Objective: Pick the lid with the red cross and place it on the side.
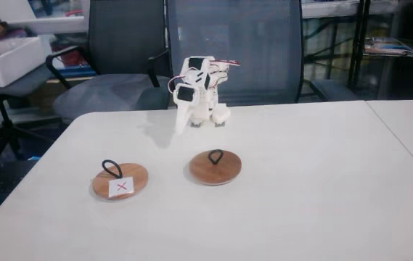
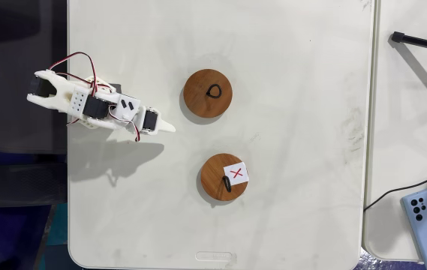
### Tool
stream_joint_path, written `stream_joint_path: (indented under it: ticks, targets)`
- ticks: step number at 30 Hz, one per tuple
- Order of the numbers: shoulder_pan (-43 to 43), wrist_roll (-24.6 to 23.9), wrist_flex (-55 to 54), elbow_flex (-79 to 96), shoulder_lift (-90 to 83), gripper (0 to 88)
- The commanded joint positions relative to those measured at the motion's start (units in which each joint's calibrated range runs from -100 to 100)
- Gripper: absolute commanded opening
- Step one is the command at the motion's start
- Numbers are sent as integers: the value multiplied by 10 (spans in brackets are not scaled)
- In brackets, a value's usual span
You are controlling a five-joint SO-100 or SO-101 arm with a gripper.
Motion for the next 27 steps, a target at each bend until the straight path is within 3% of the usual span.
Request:
stream_joint_path:
  ticks: [1, 7, 13, 15, 27]
  targets:
    - [3, 40, -2, -38, -4, 226]
    - [0, 40, -2, -38, -4, 232]
    - [0, 40, -2, -38, -11, 64]
    - [0, 41, -2, -38, -11, 47]
    - [3, 40, -2, -39, -10, 243]
